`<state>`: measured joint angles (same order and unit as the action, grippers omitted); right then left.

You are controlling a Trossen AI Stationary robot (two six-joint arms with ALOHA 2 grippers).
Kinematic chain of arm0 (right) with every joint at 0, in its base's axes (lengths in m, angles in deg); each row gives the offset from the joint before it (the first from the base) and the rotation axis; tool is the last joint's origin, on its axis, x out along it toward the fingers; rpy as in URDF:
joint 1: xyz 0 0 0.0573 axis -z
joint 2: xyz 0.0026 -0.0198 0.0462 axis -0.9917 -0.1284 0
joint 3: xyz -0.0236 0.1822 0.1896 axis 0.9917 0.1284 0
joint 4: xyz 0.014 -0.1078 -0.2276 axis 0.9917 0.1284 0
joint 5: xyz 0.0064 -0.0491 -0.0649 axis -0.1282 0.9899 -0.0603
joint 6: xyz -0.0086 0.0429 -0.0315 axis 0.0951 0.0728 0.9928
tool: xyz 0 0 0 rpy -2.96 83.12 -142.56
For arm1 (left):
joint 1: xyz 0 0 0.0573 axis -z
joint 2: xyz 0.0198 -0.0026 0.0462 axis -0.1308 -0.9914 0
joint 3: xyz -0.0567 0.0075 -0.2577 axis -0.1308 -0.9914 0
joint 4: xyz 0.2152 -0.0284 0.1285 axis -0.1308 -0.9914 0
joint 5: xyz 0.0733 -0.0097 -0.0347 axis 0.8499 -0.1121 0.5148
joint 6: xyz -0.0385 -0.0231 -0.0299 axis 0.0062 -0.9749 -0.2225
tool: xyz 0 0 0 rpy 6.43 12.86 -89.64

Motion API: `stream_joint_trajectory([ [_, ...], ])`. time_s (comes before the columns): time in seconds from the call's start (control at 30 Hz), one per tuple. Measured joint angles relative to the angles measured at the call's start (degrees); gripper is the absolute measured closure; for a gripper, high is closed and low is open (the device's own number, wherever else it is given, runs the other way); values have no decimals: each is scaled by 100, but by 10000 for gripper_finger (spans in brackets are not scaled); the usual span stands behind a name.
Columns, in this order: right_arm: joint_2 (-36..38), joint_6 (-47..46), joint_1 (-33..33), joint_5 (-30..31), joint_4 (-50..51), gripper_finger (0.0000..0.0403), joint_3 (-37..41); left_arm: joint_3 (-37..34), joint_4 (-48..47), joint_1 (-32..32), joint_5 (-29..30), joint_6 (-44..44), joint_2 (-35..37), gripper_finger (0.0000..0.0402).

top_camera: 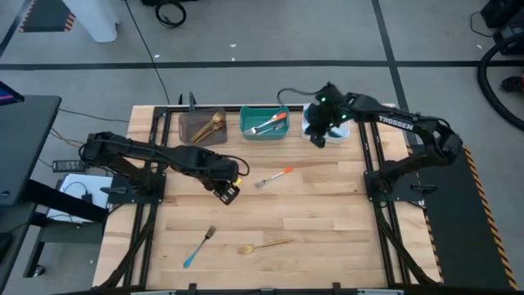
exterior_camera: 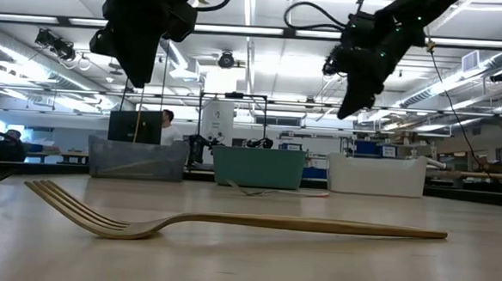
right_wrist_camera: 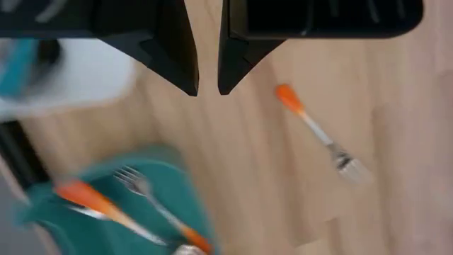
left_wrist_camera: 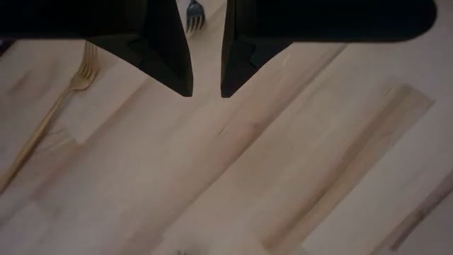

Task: Sort silverware by color (type)
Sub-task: Put the orange fork into the green bin

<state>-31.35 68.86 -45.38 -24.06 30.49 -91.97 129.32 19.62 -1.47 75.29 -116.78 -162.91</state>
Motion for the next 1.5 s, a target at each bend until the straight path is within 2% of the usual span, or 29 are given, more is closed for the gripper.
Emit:
stream_joint_trajectory([
  [0.27, -700, 831, -1179, -526, -1059, 341, 0, 0, 269, -13, 236, 85, 0, 319],
  [0.43, -1295, 1144, -1699, -572, -1689, 341, 0, 0, 286, -24, 669, 88, 0, 319],
  [0.6, -1841, 1344, -2052, -574, -1927, 341, 0, 0, 441, -48, 772, 39, 0, 319],
  [0.97, -2724, 1525, -2326, -360, -2750, 341, 0, 2, 603, -46, 825, 33, 2, 319],
  [1.3, -3265, 1515, -2354, -382, -3019, 341, 0, 2, 680, -46, 833, 33, 2, 319],
  [1.5, -3381, 1464, -2438, 181, -3014, 344, -26, 4, 676, -46, 856, 33, 2, 319],
])
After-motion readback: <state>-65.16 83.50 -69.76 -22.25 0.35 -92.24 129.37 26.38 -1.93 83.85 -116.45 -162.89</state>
